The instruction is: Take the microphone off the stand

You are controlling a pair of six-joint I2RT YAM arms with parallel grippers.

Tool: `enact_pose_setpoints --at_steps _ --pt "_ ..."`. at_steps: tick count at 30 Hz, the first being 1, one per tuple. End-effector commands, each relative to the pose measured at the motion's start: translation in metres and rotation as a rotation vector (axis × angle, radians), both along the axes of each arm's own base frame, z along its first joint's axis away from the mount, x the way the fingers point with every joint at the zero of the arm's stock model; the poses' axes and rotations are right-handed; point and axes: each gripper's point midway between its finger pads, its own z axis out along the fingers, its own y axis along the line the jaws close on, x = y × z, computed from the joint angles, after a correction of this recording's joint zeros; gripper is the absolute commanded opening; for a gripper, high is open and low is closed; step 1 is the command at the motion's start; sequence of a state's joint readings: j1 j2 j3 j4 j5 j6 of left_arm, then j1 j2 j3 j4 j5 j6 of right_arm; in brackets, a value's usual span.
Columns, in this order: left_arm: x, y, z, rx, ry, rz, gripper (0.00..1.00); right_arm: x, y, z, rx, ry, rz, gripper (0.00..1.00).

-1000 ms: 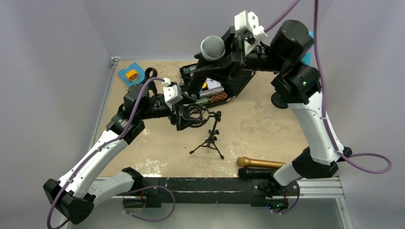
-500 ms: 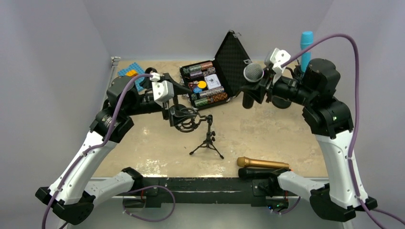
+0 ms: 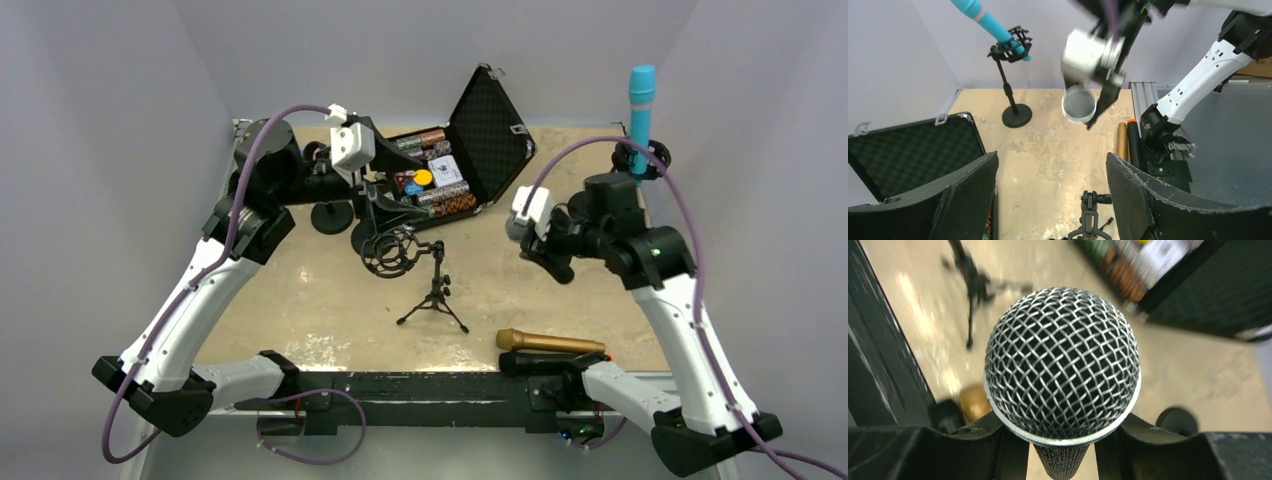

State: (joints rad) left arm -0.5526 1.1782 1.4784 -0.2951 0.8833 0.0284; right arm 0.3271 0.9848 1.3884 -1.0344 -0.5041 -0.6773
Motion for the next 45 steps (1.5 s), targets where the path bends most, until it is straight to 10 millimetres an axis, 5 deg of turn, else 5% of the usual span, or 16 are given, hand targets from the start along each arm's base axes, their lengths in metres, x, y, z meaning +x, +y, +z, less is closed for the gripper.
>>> enact_pose_setpoints --at_steps 1,6,16,23,34,37,41,45 --pt "-0.005 0.01 0.038 -0.036 -0.172 0.035 0.82 -0.013 -0.049 -0.092 -0.366 0.123 0.042 0.0" --pt "-0.008 0.019 0.043 0.003 -0.274 0.06 0.83 -0.026 -0.073 -0.153 -0.552 0.261 0.111 0.0" --pt "-0.017 0.026 0.043 -0.001 -0.28 0.07 0.84 -0.009 -0.084 -0.221 -0.7 0.33 0.208 0.02" --pt "-0.019 0.028 0.042 -0.009 -0.276 0.071 0.84 -0.004 -0.081 -0.246 -0.727 0.42 0.287 0.07" --pt "-0.014 0.034 0.034 0.011 -0.277 0.105 0.84 -0.042 -0.079 -0.272 -0.699 0.651 0.407 0.2" --pt "-0.012 0.034 0.031 0.015 -0.274 0.104 0.84 -0.044 -0.077 -0.276 -0.689 0.67 0.406 0.35" --pt "-0.011 0.033 0.03 0.018 -0.273 0.104 0.84 -0.043 -0.073 -0.272 -0.667 0.666 0.407 0.7" --pt "-0.009 0.032 0.028 0.024 -0.269 0.105 0.84 -0.044 -0.066 -0.259 -0.624 0.645 0.411 0.78"
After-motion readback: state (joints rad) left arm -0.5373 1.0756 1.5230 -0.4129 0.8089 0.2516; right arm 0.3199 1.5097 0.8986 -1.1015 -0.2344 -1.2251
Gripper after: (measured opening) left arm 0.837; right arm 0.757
